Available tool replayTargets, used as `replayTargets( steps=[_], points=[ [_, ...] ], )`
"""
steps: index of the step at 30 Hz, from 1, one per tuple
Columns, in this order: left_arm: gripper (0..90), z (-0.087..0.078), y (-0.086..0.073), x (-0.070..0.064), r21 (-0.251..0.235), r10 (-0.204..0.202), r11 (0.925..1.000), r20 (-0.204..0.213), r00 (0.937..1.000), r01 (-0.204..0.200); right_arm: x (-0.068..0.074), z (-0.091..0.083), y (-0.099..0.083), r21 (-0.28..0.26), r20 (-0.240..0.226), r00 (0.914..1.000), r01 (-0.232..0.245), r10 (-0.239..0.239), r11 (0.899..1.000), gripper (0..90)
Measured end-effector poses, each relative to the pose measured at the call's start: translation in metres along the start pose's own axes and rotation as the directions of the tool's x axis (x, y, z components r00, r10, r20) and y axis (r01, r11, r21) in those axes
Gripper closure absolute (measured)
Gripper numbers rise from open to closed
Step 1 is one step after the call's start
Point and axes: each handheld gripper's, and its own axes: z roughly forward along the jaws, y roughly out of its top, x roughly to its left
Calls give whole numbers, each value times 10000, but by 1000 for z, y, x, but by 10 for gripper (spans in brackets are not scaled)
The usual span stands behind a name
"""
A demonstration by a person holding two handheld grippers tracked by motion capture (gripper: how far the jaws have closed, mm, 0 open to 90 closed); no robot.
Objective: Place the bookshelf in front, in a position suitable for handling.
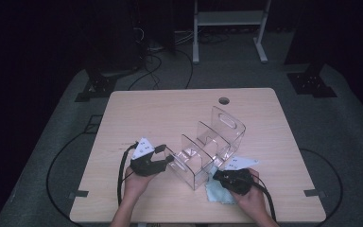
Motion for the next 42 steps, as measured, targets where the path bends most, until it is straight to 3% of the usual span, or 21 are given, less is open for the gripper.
replayTargets(
  steps=[3,9,16,23,30,34,37,42],
  points=[
    [460,0,0,0,-9,-16,10000,-5,10000,16,-1,3,-2,152,-67,9999,-102,103,9998,835],
    [460,0,0,1,-3,-11,10000,18,10000,11,0,-4,3,-198,-35,10000,-52,51,9998,836],
    [459,0,0,0,-1,-40,10000,-21,10000,40,-1,12,-7,494,-75,9999,-145,149,9987,835],
    [460,0,0,1,-6,-22,10000,-8,10000,22,1,0,2,-42,-120,9999,-71,70,10000,835],
    [459,0,0,0,8,-55,10000,-13,10000,55,-3,14,-7,588,-222,9994,-235,249,9980,835],
    [459,0,0,1,-48,-91,9999,-16,10000,91,1,2,1,-8,-132,9999,-91,91,10000,835],
    [460,0,0,1,-36,-90,10000,-5,10000,90,0,1,1,-97,-160,9998,-136,135,9999,835],
    [459,0,0,0,-27,-109,9999,-19,9999,109,-2,16,-8,665,-294,9987,-391,411,9970,834]
  ],
)
